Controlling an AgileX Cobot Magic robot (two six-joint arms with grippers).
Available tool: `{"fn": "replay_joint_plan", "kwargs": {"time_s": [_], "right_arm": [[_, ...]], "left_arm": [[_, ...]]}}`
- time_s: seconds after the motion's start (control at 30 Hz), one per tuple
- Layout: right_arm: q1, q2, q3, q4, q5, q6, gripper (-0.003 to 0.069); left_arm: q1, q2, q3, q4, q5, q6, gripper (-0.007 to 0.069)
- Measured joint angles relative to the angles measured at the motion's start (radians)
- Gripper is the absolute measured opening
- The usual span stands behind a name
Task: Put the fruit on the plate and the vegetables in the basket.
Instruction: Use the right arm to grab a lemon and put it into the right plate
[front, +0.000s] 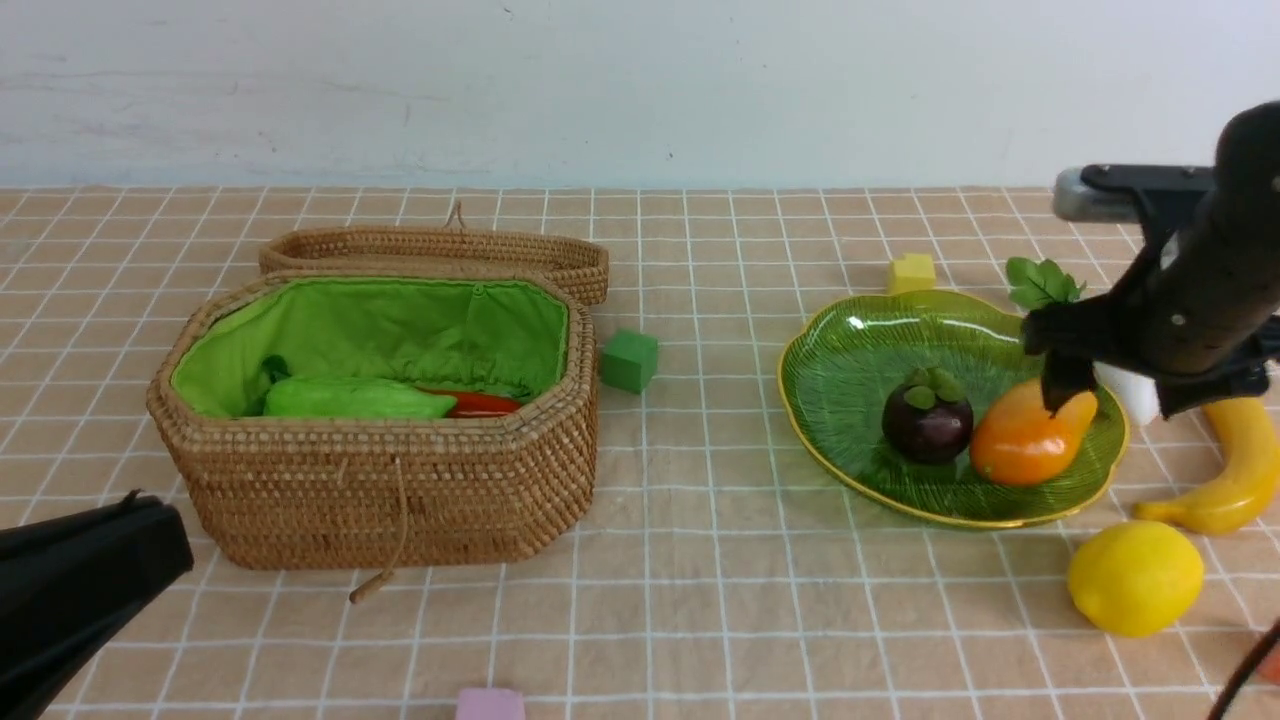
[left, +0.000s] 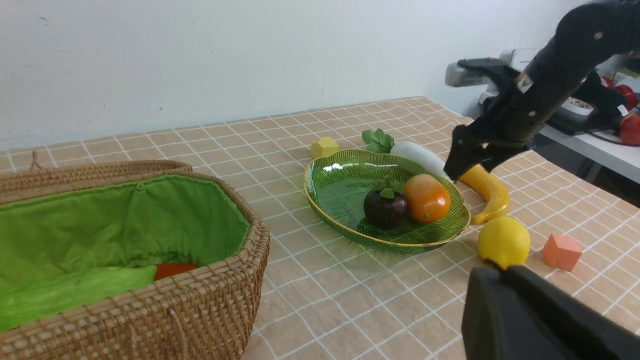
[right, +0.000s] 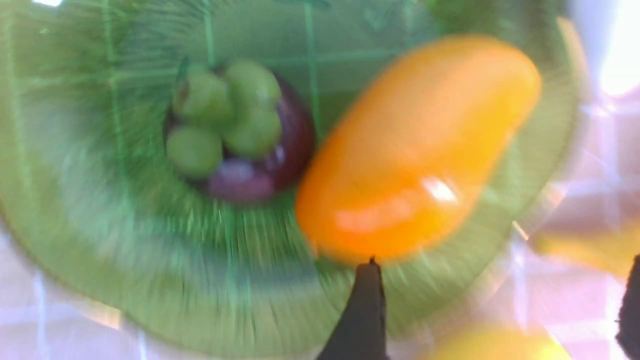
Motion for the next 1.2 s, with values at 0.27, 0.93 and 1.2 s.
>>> {"fn": "replay_joint_plan", "kwargs": {"time_s": [0.27,0.93,1.2], "right_arm": [[-0.077,-0.265,0.374,0.061,-0.053,0.199,0.0549],[-0.139,-0.015,0.44,0.169,-0.432,0.27,0.0619],[-0.139,0.019,0.433,0.15,-0.439,0.229,0.0616]], "left_arm": [[0.0,0.0,0.0,-0.008,0.006,0.0,-0.0013],[0.0,0.0,0.0,-0.046,0.074,0.0,-0.0013],[0.0,0.0,0.0,-0.048,0.092,0.0,-0.0013]]}}
